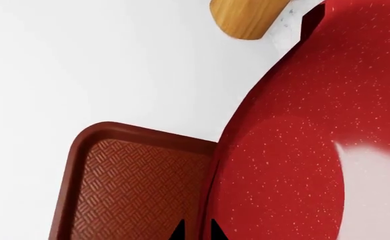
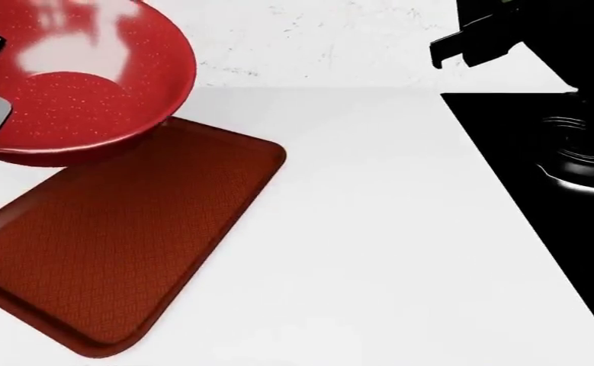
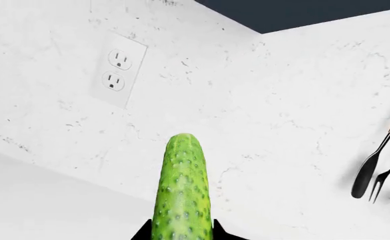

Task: Place the two vegetables and bowl onto the tray for setting up a vegetable dip station.

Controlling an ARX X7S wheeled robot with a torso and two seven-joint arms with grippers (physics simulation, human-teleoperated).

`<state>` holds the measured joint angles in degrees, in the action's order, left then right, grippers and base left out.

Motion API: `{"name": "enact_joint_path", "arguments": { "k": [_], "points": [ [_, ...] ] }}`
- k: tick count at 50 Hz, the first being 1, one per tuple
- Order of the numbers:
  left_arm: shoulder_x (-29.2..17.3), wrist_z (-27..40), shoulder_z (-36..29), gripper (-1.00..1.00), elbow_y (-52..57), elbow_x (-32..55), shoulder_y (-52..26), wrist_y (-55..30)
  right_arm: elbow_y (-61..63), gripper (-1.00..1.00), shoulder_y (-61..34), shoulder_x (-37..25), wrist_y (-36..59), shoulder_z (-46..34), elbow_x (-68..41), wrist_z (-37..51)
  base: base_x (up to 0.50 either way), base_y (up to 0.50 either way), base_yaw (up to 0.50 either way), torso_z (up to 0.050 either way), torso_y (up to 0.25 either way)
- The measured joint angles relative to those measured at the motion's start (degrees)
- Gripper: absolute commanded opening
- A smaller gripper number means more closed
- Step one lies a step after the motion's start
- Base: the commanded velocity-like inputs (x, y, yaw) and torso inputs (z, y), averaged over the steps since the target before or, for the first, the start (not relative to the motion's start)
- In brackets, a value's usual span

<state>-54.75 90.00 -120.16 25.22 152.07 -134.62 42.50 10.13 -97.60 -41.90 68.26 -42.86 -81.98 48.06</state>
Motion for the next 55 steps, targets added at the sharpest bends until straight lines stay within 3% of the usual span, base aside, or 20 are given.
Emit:
{"name": "enact_joint_path", "arguments": {
  "k": [20, 44, 55],
  "points": [
    [0.2, -0.3, -1.2, -1.00, 3.2, 0.0, 0.3, 2.3, 0.0, -1.00, 0.3, -0.1, -0.7, -0.3, 0.4, -0.4, 0.00, 0.00, 0.00, 0.000, 0.000],
    [13.7, -9.2, 3.1, -1.00, -14.5, 7.1, 10.3, -6.0, 0.3, -1.00, 0.2, -0.1, -0.7, -0.3, -0.4, 0.4, 0.00, 0.00, 0.00, 0.000, 0.000],
    [17.2, -12.9, 4.7, -1.00, -21.5, 9.2, 14.7, -8.8, 0.4, -1.00, 0.4, -0.1, -0.9, -0.4, -0.5, 0.5, 0.00, 0.00, 0.00, 0.001, 0.001]
  ]
}}
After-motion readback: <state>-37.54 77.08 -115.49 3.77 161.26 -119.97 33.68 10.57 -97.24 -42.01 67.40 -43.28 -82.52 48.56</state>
